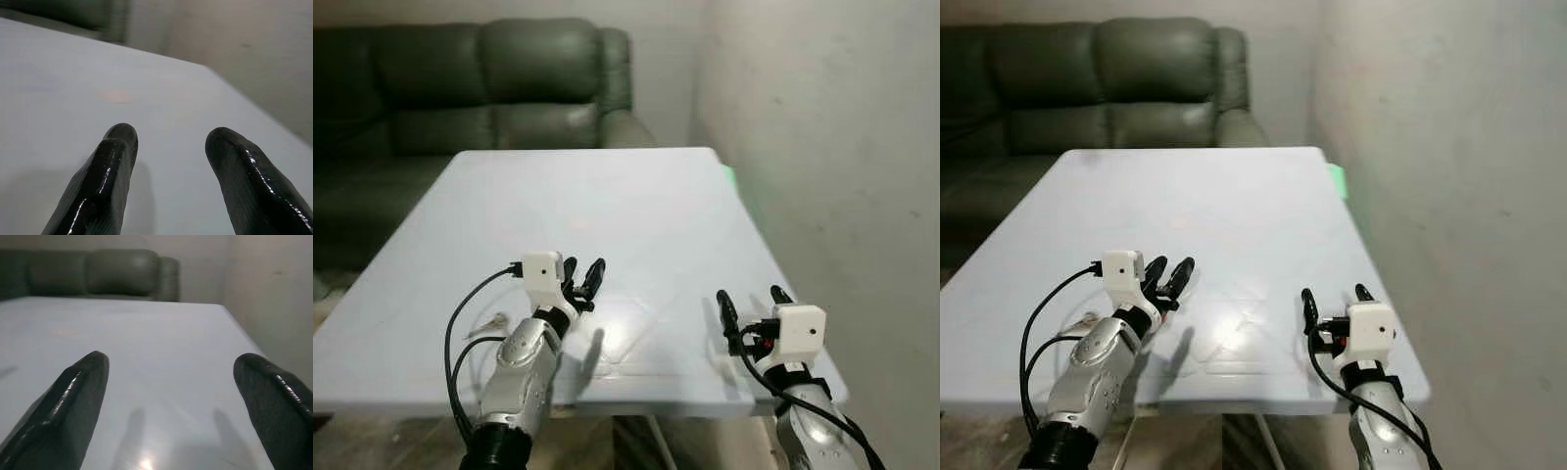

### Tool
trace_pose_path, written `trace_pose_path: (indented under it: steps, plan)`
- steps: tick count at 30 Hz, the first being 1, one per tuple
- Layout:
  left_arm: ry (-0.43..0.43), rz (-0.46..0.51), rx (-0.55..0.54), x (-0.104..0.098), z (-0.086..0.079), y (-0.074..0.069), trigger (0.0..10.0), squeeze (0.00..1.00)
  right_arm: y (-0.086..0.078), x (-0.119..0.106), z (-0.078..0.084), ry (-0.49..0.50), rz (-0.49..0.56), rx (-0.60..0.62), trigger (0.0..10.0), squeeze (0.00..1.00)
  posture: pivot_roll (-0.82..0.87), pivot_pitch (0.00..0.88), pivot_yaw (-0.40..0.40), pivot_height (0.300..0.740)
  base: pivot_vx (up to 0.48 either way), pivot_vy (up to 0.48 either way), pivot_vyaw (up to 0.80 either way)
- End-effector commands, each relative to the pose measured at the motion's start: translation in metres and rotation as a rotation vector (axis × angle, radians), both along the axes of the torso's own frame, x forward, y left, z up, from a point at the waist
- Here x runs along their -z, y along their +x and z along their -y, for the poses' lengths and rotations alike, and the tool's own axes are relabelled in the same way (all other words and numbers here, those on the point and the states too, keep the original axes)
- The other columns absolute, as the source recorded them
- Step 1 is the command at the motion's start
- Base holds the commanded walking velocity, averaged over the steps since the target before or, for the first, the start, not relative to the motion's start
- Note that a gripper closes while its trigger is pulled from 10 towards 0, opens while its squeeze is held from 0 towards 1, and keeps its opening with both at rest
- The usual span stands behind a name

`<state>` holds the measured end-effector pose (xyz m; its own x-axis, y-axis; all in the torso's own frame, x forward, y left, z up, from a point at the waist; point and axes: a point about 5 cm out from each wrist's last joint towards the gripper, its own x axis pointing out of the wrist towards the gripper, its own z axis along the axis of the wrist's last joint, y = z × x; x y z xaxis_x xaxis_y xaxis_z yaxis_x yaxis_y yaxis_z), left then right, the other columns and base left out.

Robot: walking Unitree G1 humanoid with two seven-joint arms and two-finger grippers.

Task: Hang keys on a hook

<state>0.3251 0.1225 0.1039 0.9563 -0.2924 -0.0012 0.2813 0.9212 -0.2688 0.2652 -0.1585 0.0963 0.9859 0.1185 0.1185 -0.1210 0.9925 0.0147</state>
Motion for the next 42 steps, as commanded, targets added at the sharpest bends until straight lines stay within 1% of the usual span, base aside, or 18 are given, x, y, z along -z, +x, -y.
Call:
trace_pose_path:
  steps: [1, 4, 6, 13, 42]
  plan:
    - [0.002, 0.006, 0.005, -0.0043, 0.0034, 0.0031, 10.0, 0.00, -0.0006, -0.0014, 0.0028, -0.007, 0.002, 0.005, 10.0, 0.00, -0.02, 0.000, 0.010, 0.740, 0.000, 0.000, 0.80]
    - [0.007, 0.004, 0.003, -0.0041, 0.0036, 0.0033, 10.0, 0.00, -0.0007, -0.0016, 0.0028, 0.004, 0.003, 0.003, 10.0, 0.00, -0.02, 0.000, 0.009, 0.740, 0.000, 0.000, 0.80]
    - [0.003, -0.006, 0.002, -0.0031, 0.0040, 0.0033, 10.0, 0.00, -0.0007, -0.0017, 0.0035, 0.038, -0.001, 0.007, 10.0, 0.00, -0.02, 0.000, 0.008, 0.740, 0.000, 0.000, 0.00]
    - [-0.007, -0.015, -0.001, -0.0017, 0.0035, 0.0037, 10.0, 0.00, 0.0000, -0.0022, 0.0034, 0.035, -0.001, 0.003, 10.0, 0.00, -0.02, 0.000, 0.005, 0.740, 0.000, 0.070, 0.00]
    - [-0.017, -0.020, -0.004, -0.0031, 0.0051, 0.0067, 10.0, 0.00, -0.0008, -0.0049, 0.0008, 0.070, 0.006, -0.028, 10.0, 0.00, -0.03, 0.000, 0.007, 0.740, 0.000, 0.391, 0.00]
